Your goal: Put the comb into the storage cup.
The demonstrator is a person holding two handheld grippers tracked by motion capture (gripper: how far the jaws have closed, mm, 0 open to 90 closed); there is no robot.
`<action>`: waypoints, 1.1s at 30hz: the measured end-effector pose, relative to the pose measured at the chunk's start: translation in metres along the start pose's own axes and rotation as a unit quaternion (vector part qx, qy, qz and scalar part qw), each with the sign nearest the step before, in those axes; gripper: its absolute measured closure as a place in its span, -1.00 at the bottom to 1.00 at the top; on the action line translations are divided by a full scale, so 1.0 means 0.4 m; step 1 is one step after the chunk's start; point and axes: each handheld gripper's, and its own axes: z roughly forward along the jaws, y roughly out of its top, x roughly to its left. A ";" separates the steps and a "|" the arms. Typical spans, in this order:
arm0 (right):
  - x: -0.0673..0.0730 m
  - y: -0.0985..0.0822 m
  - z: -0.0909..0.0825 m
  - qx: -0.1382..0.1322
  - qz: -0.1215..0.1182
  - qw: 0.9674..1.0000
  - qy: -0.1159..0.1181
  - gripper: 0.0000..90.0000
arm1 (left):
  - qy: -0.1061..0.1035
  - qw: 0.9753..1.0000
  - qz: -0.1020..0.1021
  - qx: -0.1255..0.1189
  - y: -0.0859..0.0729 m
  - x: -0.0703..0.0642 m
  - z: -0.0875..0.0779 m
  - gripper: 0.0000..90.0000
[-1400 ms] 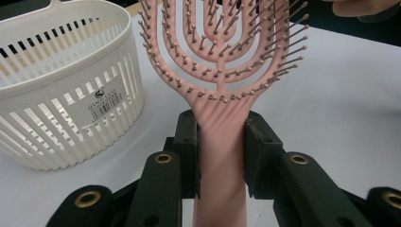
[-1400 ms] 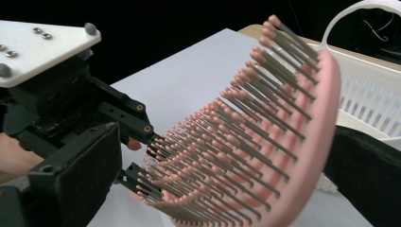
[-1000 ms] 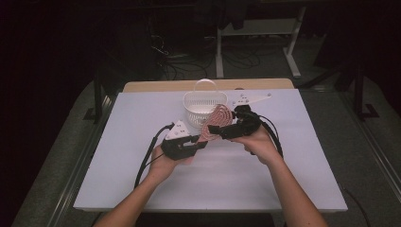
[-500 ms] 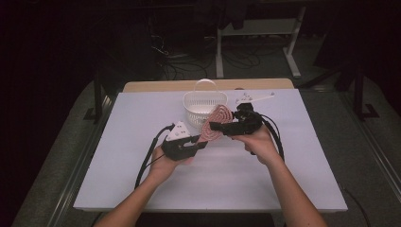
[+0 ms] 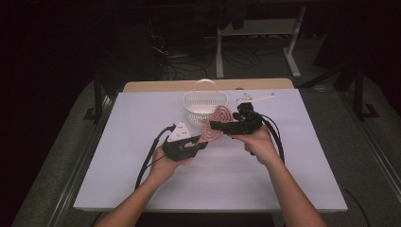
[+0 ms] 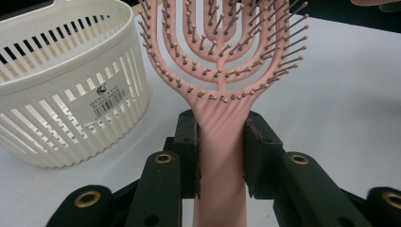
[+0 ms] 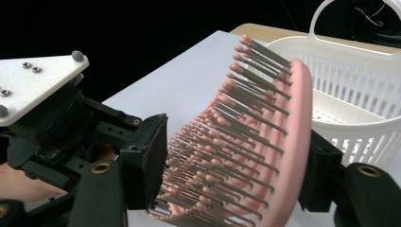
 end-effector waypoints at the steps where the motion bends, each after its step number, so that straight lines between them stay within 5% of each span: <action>1: 0.000 0.000 0.000 0.000 0.000 1.000 -0.001 -0.16 | 0.000 1.000 0.001 0.000 0.000 0.000 0.000 0.57; 20: 0.002 0.002 0.000 -0.005 0.017 1.000 0.008 0.24 | 0.014 1.000 0.013 0.001 -0.002 -0.004 0.003 0.57; 33: 0.016 0.007 -0.001 -0.012 0.013 1.000 0.018 0.38 | 0.005 1.000 0.014 0.007 -0.005 0.000 0.013 0.57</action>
